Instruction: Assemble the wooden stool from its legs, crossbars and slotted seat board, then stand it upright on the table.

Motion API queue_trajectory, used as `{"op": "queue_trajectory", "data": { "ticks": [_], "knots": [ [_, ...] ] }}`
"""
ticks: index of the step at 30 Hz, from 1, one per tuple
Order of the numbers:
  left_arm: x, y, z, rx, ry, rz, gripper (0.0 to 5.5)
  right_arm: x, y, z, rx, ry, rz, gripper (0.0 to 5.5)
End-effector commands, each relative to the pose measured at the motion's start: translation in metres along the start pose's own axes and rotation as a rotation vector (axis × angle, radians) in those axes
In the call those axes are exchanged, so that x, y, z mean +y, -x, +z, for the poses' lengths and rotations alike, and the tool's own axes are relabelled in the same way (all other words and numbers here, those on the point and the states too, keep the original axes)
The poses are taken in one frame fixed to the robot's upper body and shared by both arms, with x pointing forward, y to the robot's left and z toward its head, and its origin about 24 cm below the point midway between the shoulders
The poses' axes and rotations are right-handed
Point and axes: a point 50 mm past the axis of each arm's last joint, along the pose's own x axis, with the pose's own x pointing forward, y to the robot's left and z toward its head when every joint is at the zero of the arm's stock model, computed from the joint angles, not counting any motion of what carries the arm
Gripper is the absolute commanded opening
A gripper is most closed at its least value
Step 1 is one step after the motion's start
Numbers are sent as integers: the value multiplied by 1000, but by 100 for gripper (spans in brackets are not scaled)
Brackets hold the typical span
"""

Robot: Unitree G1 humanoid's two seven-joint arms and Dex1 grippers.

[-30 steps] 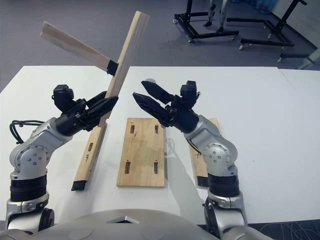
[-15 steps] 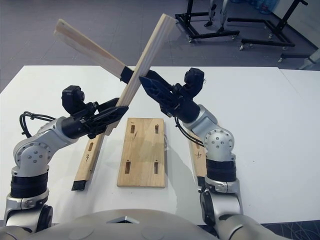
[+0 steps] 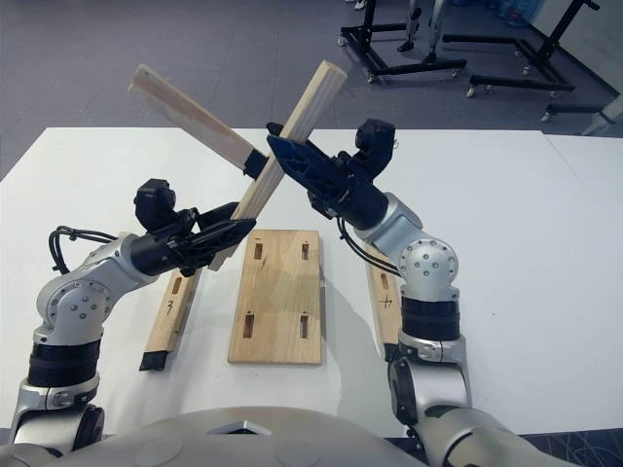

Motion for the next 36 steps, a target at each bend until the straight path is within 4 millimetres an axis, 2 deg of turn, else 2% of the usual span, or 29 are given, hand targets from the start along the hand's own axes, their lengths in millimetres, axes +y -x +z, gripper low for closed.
{"op": "queue_trajectory", "data": {
  "ticks": [1, 8, 17, 18, 21, 23, 25, 31, 33, 36],
  "knots": [
    [1, 0, -1, -5, -8, 0, 204, 1, -4, 1, 18, 1, 17, 320],
    [0, 1, -7, -5, 0, 9, 204, 3, -3, -2, 30, 0, 37, 207],
    [-4, 0, -11, 15, -72, 14, 204, 6, 6, -7, -18, 119, 78, 205],
    [-3, 0, -12, 15, -64, 30, 240, 7, 7, -9, -22, 124, 83, 205],
    [4, 4, -12, -13, -29, 101, 286, 4, 10, -11, -22, 115, 56, 205],
    [7, 9, -12, -11, -31, 158, 316, -2, 13, -2, -60, 136, 19, 205],
    [11, 14, -13, -16, -26, 220, 320, -9, 16, 10, -104, 211, -58, 205],
    [11, 27, -26, 27, 0, 294, 320, -19, 26, 32, 36, 435, -137, 205],
    [11, 30, -28, 33, 1, 314, 320, -23, 34, 33, 157, 522, -166, 205],
    [11, 32, -32, 37, 4, 332, 320, -27, 51, 34, 297, 559, -171, 205]
  ]
}}
